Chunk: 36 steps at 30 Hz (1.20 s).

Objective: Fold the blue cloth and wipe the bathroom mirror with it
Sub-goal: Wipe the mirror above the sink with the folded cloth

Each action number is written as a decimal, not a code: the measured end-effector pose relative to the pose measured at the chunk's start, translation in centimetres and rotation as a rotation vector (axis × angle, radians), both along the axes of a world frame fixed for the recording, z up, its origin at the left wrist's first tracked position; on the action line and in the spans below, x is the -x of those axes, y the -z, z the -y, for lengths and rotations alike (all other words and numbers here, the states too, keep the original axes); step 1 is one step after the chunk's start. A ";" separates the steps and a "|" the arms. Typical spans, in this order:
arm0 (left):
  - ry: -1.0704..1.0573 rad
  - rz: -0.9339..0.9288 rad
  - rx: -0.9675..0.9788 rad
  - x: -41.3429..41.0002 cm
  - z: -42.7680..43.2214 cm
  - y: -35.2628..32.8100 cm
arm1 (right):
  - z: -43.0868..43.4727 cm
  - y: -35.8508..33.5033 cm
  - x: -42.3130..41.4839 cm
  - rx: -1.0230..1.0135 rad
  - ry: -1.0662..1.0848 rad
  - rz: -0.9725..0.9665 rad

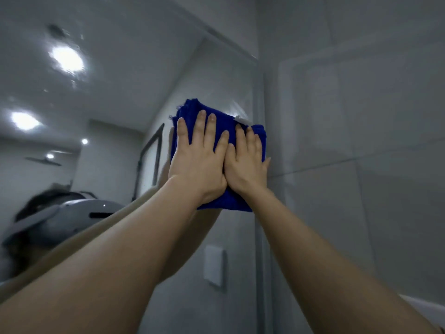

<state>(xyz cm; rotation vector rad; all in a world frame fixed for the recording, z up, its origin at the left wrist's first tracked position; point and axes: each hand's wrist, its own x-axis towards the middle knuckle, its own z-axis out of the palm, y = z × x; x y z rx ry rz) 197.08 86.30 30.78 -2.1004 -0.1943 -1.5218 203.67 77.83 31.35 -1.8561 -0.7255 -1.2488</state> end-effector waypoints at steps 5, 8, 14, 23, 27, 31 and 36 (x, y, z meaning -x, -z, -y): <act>0.014 -0.095 -0.055 -1.9 1.7 4.2 | 1.8 5.6 -2.1 -0.048 0.020 -0.064; 0.020 -0.133 -0.045 -2.2 2.0 7.3 | 2.1 9.1 -2.4 -0.052 0.023 -0.075; 0.021 -0.183 -0.036 -2.1 2.2 16.1 | 2.1 18.0 -2.1 -0.028 0.040 -0.145; 0.177 -0.239 -0.156 -1.1 -0.5 33.1 | 0.1 36.6 0.9 -0.053 0.031 -0.365; 0.184 -0.318 -0.189 0.4 -1.9 37.0 | -1.0 41.5 2.9 -0.060 0.038 -0.477; 0.205 -0.370 -0.270 2.7 -4.3 39.5 | -2.8 44.6 6.1 -0.006 -0.004 -0.618; 0.157 -0.431 -0.311 6.3 -7.7 39.1 | -5.6 44.6 9.4 0.038 -0.034 -0.655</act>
